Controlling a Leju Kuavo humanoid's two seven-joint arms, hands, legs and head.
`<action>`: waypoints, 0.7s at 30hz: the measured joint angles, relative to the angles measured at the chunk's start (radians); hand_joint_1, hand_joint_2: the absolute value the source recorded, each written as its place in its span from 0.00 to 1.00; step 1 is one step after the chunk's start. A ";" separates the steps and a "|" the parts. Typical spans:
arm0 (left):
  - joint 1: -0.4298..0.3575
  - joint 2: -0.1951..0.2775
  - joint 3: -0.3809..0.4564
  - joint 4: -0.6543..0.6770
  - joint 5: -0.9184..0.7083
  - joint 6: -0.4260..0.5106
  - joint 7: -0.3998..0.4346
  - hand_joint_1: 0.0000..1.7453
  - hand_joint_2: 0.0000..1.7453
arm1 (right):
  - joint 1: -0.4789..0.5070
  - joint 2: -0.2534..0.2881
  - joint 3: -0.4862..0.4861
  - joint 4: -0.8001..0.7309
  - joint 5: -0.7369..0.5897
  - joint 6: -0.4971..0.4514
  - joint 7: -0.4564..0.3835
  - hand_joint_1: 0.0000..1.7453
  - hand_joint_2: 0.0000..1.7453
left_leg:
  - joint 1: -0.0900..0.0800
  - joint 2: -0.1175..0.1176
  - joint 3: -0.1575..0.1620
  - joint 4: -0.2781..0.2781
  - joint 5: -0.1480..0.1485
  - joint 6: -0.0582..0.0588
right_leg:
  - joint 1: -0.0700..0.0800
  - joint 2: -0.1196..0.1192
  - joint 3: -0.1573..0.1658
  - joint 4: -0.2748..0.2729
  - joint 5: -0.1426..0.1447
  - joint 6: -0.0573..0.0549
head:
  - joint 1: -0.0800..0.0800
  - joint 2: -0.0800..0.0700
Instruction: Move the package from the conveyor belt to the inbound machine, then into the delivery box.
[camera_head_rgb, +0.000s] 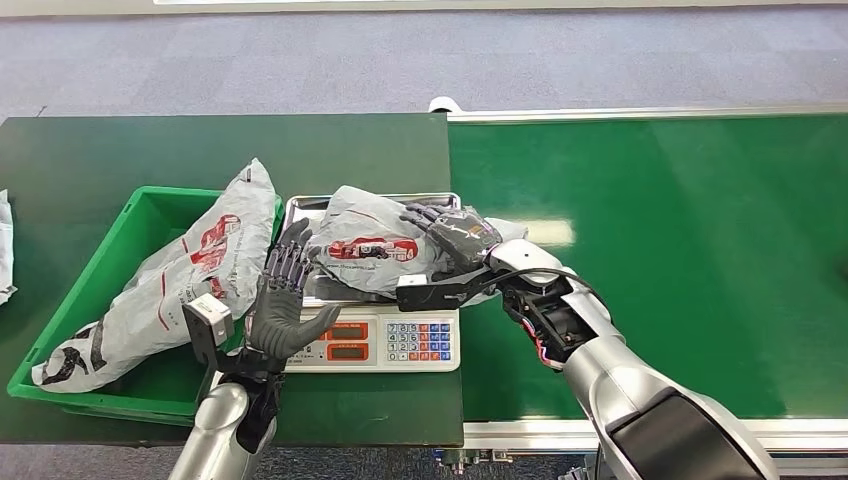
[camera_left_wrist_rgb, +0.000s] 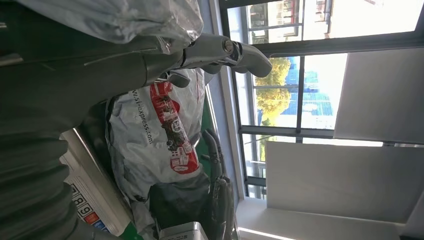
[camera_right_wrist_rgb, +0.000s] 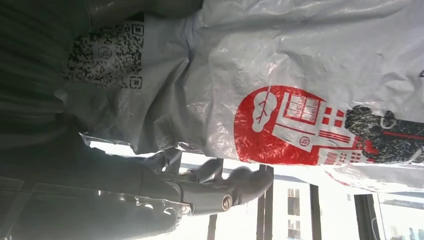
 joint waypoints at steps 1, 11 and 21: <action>0.000 0.000 0.000 0.000 0.000 0.000 0.000 0.00 1.00 | 0.000 0.000 0.000 0.000 0.000 -0.001 0.000 0.00 1.00 | 0.000 0.000 0.000 0.000 0.000 0.000 | 0.000 0.000 0.000 0.000 0.000 0.000 | 0.000 0.000; 0.000 0.000 0.000 0.000 0.000 0.000 0.000 0.00 1.00 | 0.000 0.000 0.000 0.002 -0.001 -0.002 0.000 0.00 1.00 | 0.000 0.000 0.000 0.000 0.000 0.000 | 0.000 0.000 0.000 0.000 0.000 0.000 | 0.000 0.000; -0.009 -0.005 0.000 0.003 -0.002 -0.007 0.006 0.00 1.00 | 0.052 0.000 -0.066 -0.044 -0.144 -0.156 -0.067 0.00 1.00 | 0.000 0.000 0.000 0.000 0.000 0.000 | 0.000 0.000 0.000 0.000 0.000 0.000 | 0.000 0.000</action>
